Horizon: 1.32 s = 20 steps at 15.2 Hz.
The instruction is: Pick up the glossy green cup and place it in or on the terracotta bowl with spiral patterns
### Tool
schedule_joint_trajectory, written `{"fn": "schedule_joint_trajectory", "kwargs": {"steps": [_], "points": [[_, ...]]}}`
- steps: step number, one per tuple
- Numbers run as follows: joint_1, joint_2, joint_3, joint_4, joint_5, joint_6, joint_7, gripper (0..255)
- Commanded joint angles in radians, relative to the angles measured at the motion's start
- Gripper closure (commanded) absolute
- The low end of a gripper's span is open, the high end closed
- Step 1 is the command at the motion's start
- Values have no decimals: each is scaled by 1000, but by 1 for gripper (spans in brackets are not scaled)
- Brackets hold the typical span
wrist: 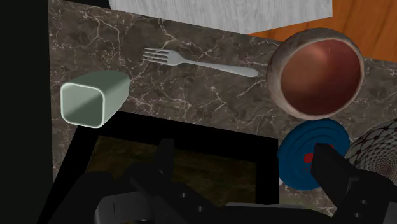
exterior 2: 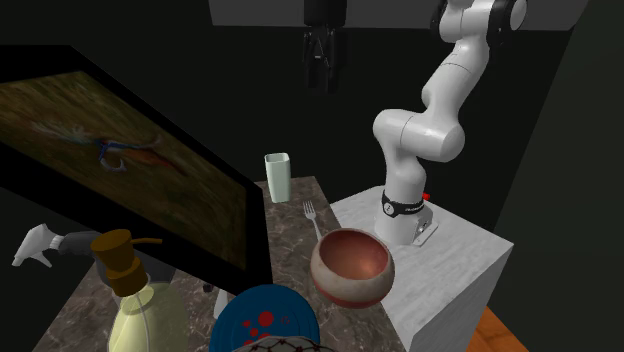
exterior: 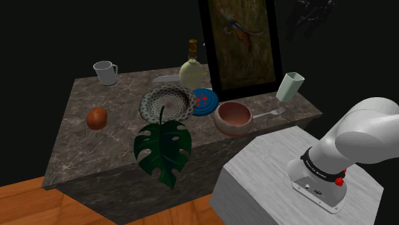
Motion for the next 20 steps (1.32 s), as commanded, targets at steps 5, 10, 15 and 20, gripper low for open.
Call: {"fn": "schedule_joint_trajectory", "kwargs": {"steps": [5, 10, 15, 20], "points": [[-21, -10, -67, -99, -49, 78, -66, 0], [-54, 7, -158, -200, -115, 184, -148, 0], [-89, 60, -256, -274, -183, 303, -229, 0], [-119, 156, -361, -316, -246, 435, -312, 0]]}}
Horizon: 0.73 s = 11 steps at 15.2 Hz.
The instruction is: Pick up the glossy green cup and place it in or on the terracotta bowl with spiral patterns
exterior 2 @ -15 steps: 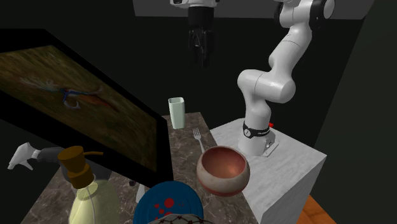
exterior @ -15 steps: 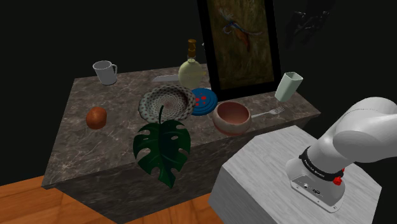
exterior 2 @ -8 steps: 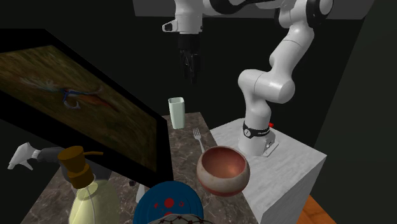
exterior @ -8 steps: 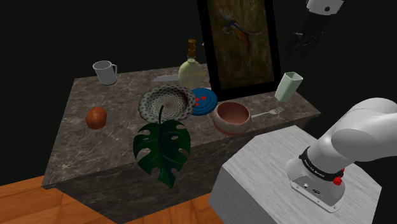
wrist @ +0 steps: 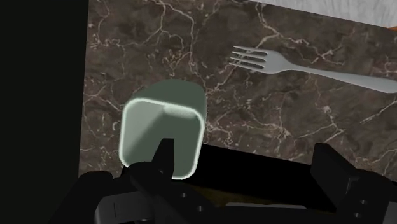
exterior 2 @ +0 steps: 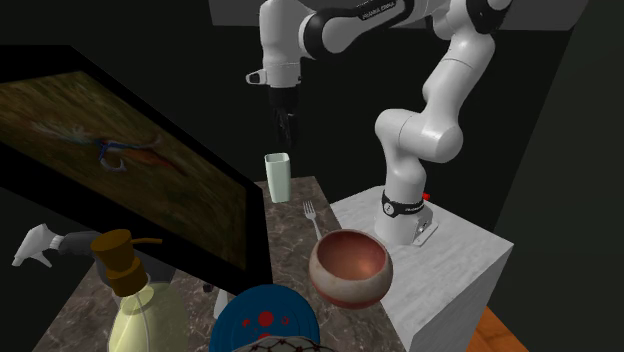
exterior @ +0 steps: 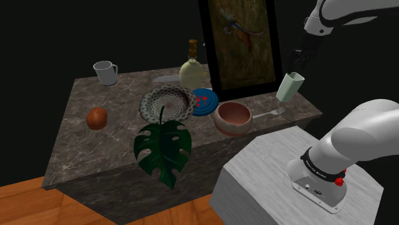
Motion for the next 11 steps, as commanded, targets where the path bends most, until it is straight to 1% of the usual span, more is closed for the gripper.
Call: {"fn": "schedule_joint_trajectory", "kwargs": {"steps": [1, 2, 9, 11], "points": [[-11, 50, -48, -16, -26, 66, -36, 0], [-15, 75, -69, -20, -35, 93, -53, 0], [-18, 119, -98, -86, -53, 203, -52, 0], [-18, 123, -101, -91, -54, 213, -52, 0]]}}
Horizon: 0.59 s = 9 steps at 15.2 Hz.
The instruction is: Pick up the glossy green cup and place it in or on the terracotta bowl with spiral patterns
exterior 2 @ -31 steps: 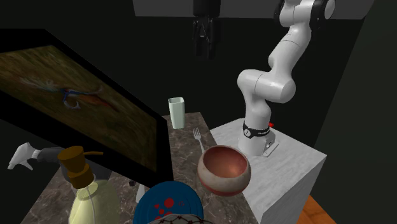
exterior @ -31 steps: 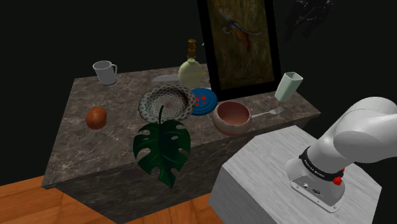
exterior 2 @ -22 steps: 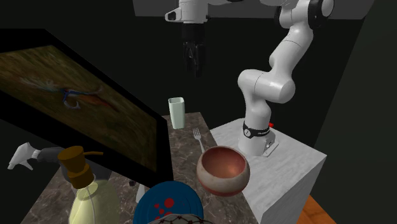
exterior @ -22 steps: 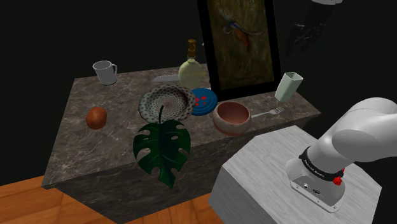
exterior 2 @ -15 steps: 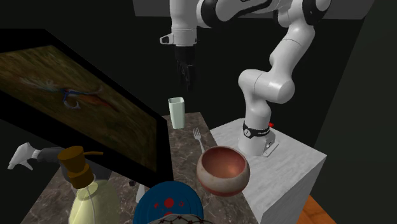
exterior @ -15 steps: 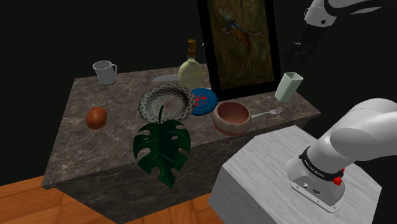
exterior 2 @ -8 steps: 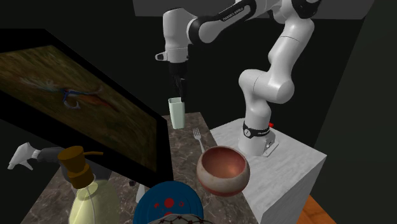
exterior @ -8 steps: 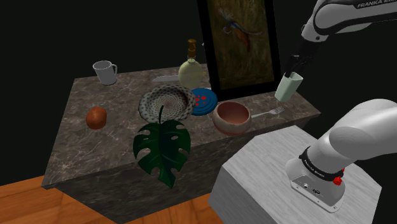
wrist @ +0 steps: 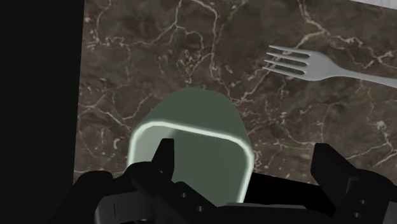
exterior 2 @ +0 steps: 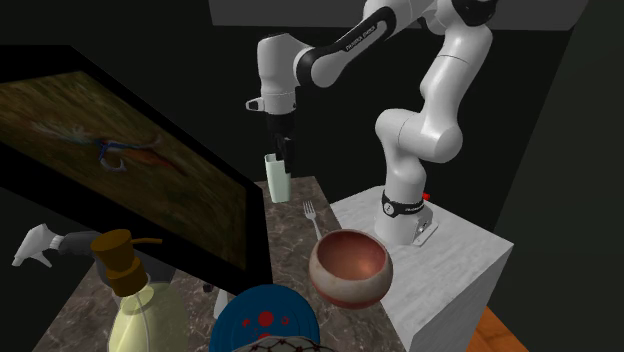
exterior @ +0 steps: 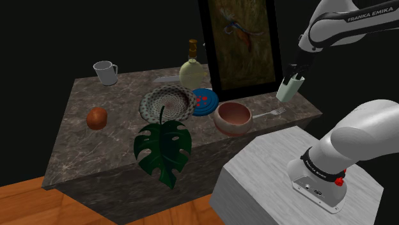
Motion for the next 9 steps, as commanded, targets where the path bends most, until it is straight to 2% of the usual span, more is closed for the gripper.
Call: {"fn": "schedule_joint_trajectory", "kwargs": {"steps": [1, 7, 8, 9], "points": [[1, 5, -1, -4, 0, 9, 1, 0], [1, 5, -1, -4, 0, 9, 1, 0], [1, 5, -1, -4, 0, 9, 1, 255], [1, 5, -1, -4, 0, 9, 1, 255]]}}
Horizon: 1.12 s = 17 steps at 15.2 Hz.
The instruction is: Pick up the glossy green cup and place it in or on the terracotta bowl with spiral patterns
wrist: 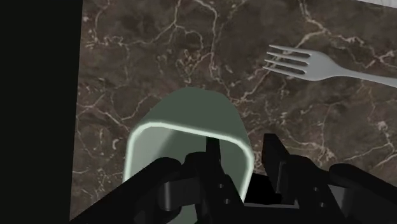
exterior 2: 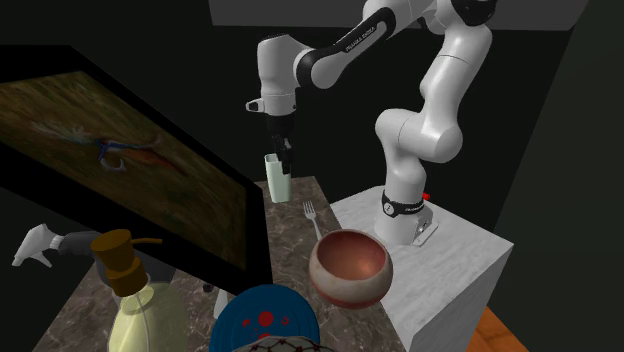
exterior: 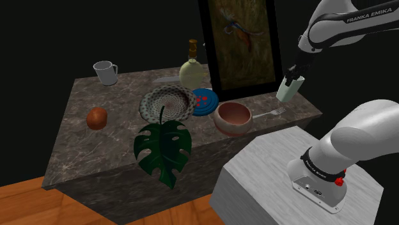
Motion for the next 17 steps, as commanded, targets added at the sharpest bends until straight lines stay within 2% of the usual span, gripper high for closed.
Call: {"fn": "schedule_joint_trajectory", "kwargs": {"steps": [1, 8, 17], "points": [[0, 0, 0, 0, 0, 0, 0, 255], [0, 0, 0, 0, 0, 0, 0, 255], [1, -60, 37, 83, 21, -143, -2, 255]]}}
